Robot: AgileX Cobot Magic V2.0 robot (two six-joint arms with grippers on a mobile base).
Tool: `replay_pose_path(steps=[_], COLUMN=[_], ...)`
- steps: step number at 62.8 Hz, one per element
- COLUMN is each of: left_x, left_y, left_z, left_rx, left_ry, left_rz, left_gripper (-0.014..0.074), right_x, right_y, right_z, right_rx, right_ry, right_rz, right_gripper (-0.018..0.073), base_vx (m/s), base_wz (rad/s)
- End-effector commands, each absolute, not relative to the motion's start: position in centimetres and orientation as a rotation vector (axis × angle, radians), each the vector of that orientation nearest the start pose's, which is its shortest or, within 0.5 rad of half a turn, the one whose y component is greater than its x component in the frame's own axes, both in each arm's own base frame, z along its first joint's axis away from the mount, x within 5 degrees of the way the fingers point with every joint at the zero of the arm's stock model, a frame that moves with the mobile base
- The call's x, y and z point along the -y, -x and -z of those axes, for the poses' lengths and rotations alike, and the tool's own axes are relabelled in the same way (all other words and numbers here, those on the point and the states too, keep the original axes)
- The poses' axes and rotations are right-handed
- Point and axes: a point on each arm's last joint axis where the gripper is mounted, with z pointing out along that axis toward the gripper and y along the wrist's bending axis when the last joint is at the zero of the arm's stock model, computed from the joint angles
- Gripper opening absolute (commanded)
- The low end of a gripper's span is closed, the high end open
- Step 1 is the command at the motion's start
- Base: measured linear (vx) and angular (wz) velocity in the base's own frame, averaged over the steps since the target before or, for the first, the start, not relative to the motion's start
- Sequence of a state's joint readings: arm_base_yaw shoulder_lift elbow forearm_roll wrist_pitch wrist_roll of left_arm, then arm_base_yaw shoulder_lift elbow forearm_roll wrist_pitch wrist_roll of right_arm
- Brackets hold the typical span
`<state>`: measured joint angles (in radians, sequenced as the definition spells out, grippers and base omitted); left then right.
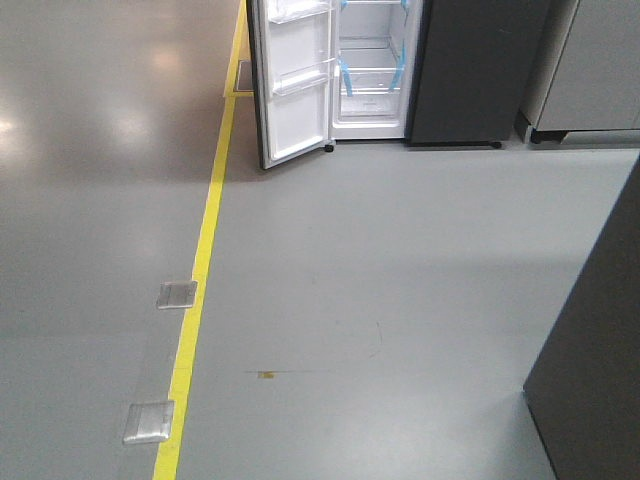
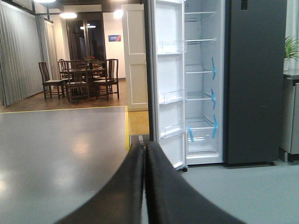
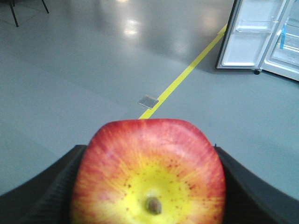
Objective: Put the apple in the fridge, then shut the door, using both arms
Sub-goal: 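Drive closer to the refrigerator door holding the apple in the right gripper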
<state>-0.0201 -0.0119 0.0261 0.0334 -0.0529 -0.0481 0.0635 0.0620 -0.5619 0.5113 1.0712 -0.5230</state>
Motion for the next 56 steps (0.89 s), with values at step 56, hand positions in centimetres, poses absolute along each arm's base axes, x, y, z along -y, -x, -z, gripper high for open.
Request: replay_pose_path(steps=[56], left_x=[0.15], left_y=[-5.68], left_z=[-20.87], left_rx=[-1.403], left_ry=[-0.003], left_rz=[0.036], left_gripper=[-0.0006], right_x=[-3.94], right_y=[0.74], right_z=[-31.52], right_rx=[-1.801], right_ry=[0.551], right_rz=[-0.329], right_gripper=[0.0363], base_vx=[0.33], base_wz=[0.04])
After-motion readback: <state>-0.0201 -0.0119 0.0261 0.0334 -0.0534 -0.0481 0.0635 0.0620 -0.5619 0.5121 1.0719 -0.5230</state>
